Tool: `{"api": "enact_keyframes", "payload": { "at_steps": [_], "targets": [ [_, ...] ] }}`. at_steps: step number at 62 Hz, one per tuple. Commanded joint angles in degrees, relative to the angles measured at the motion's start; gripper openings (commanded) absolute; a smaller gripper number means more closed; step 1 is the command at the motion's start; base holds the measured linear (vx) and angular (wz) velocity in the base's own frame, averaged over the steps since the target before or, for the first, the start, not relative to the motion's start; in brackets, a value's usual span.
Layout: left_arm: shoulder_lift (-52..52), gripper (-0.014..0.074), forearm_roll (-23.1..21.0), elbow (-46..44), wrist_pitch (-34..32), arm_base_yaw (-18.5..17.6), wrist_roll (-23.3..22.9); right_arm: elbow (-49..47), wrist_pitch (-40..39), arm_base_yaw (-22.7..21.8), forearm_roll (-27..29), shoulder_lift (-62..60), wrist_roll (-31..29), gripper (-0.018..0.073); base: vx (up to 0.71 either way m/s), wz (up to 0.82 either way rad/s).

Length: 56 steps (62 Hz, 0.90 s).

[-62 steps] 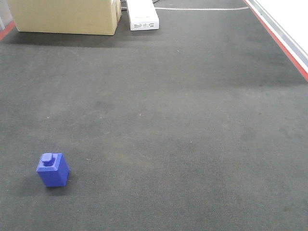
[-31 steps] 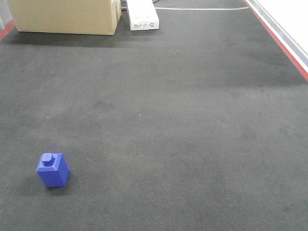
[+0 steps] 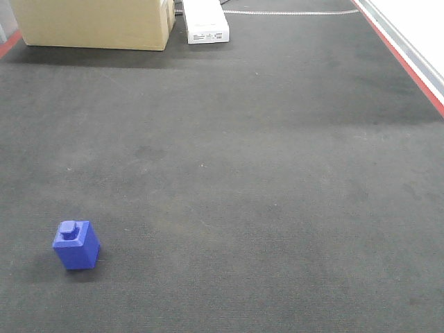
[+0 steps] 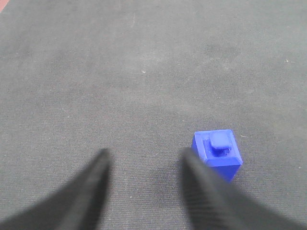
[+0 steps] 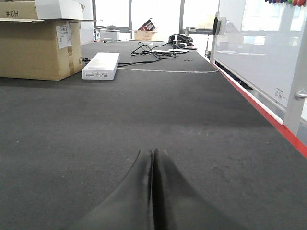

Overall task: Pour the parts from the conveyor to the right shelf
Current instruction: 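Lower the open left gripper over the blue block on the belt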

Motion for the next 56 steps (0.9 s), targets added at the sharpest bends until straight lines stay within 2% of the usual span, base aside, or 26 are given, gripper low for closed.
{"api": "enact_keyframes", "payload": {
  "at_steps": [1,9,19,28,42,49,56],
  "targets": [
    [0.38,0.0536,-0.38,-2.95,-3.07,0.10,-0.40,0.88,-4.29,-0.35,-0.16,-0.87,-0.25,-0.0009,0.00,0.00],
    [4.07,0.0612,-0.63,-8.08,1.35,0.10,0.00,0.88,-4.29,-0.35,-0.16,-0.87,-0.25,-0.0009,0.00,0.00],
    [12.91,0.0608,-1.22,-17.00,12.09,-0.32,0.00,0.88,-4.29,-0.35,-0.16,-0.87,-0.25,-0.0009,0.00,0.00],
    [21.66,0.0603,-4.52,-23.57,17.37,-3.32,0.82,0.88,-4.29,-0.35,-0.16,-0.87,-0.25,-0.0009,0.00,0.00],
    [33.91,0.0587,-4.96,-28.70,19.22,-10.44,0.80,0.88,-4.29,-0.35,-0.16,-0.87,-0.25,-0.0009,0.00,0.00],
    [39.14,0.0587,-4.42,-29.80,18.46,-12.54,-2.10,0.88,-4.29,-0.35,-0.16,-0.87,-0.25,-0.0009,0.00,0.00],
    [43.93,0.0587,-2.99,-30.82,18.47,-13.18,-4.23,0.88,-4.29,-0.35,-0.16,-0.87,-0.25,-0.0009,0.00,0.00]
  ]
}}
